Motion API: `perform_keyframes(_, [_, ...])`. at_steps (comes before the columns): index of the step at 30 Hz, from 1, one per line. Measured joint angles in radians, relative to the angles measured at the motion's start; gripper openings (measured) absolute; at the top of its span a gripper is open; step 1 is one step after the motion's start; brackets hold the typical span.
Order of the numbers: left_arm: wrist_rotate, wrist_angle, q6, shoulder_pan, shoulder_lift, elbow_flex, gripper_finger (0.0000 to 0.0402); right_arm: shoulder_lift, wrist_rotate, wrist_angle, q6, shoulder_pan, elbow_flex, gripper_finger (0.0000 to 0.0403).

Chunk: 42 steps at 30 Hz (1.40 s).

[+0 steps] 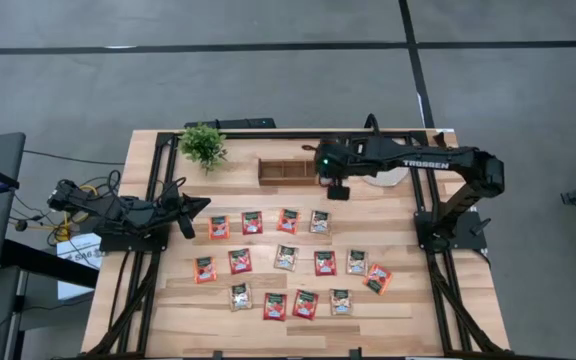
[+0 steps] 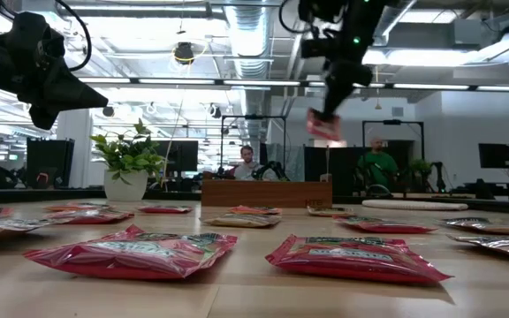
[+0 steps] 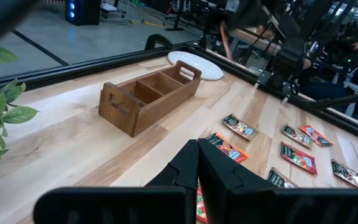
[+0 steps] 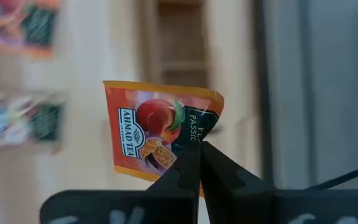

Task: Pick & Place Tea
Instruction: Put the orange tea bag into the right section of the wooden organizer

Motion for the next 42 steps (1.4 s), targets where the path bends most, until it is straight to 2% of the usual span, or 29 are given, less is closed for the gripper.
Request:
perform_keyframes(6, [0.0,0.0,0.0,0.0,0.0,0.0,0.0,0.062,0.086,0.102,-0.135,-0.025,0.002,0.0])
perform_keyframes(12, [0.0,0.0,-0.004,0.0,0.0,0.0,0.0,0.181,0.244,0.255,-0.176,-0.025,0.003,0.0])
perform_keyframes(16, [0.0,0.0,-0.005,0.0,0.0,0.0,0.0,0.232,0.288,0.292,-0.19,-0.025,0.004,0.0])
perform_keyframes(27, [0.0,0.0,-0.003,0.0,0.0,0.0,0.0,0.339,0.363,0.275,-0.189,-0.038,0.002,0.0])
perform_keyframes(42, [0.0,0.0,0.0,0.0,0.0,0.0,0.0,0.34,0.363,0.295,-0.188,-0.071,0.002,0.0])
